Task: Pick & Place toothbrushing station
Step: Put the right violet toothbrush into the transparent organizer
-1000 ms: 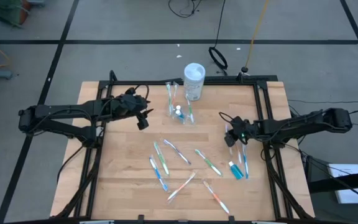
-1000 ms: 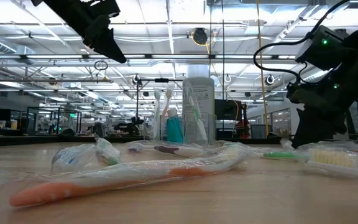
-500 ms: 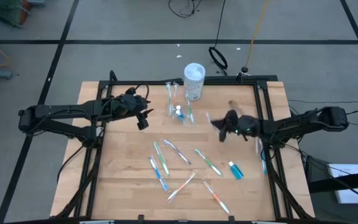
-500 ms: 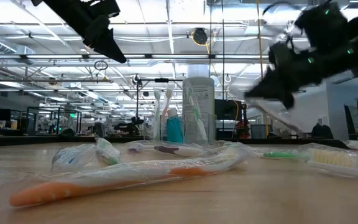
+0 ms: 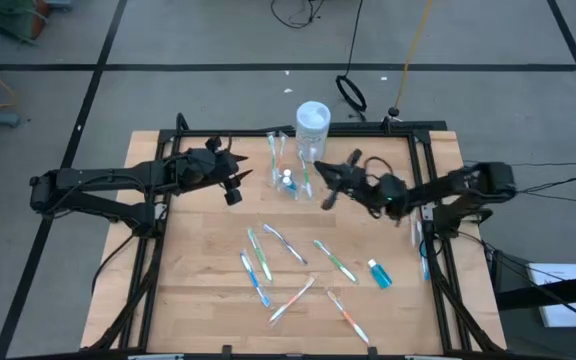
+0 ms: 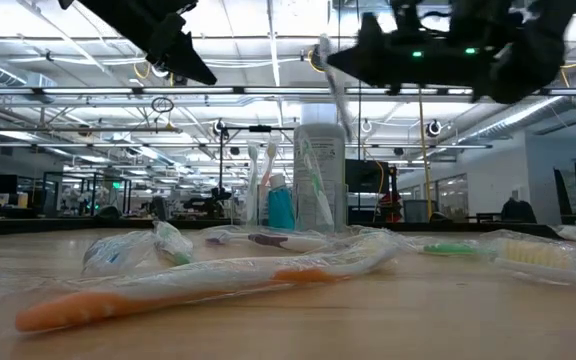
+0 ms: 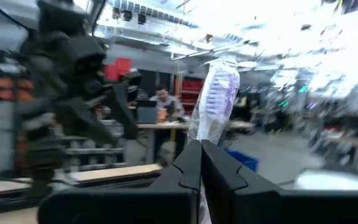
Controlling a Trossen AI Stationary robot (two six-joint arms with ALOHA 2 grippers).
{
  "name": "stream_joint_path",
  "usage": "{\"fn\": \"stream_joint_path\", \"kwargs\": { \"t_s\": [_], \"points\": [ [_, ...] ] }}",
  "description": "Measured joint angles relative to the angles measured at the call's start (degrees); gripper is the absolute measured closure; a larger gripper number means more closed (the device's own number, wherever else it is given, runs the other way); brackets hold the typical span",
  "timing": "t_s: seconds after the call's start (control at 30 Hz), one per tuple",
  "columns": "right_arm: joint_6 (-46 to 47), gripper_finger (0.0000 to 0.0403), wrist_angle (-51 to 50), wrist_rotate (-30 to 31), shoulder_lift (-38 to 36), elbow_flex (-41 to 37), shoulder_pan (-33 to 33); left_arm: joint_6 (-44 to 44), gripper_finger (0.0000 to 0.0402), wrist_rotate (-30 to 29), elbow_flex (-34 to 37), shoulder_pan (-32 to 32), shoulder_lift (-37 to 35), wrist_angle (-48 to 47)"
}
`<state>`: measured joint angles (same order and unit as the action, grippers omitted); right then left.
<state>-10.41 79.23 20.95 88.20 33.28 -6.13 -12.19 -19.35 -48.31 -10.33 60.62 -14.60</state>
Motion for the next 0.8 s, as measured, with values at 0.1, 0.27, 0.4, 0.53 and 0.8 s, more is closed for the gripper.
{"fn": "stream_joint_path", "kwargs": {
  "t_s": [0.1, 0.27, 0.4, 0.53, 0.8],
  "points": [
    [-2.67, 0.0403, 0.38, 0.09, 5.61, 5.83, -1.68, -0.14, 0.0229, 0.0, 0.0, 0.0, 0.01, 0.22],
    [1.95, 0.0403, 0.23, 1.49, 13.48, 8.79, -3.31, -0.77, 0.0229, -0.02, 0.0, 0.0, 0.0, -0.12],
    [3.52, 0.0403, 0.07, 8.95, 18.17, 8.54, -3.39, -0.77, 0.0229, 0.0, 0.0, 0.02, 0.02, -0.21],
    [3.31, 0.0403, 0.18, 11.11, 21.25, 7.82, -2.28, 0.66, 0.0229, 0.01, 0.0, 0.02, 0.02, -0.28],
    [-3.91, 0.0403, -6.15, 20.86, 18.34, 5.79, 2.47, 3.99, 0.0229, 1.94, 0.0, 0.02, 0.01, -0.34]
  ]
}}
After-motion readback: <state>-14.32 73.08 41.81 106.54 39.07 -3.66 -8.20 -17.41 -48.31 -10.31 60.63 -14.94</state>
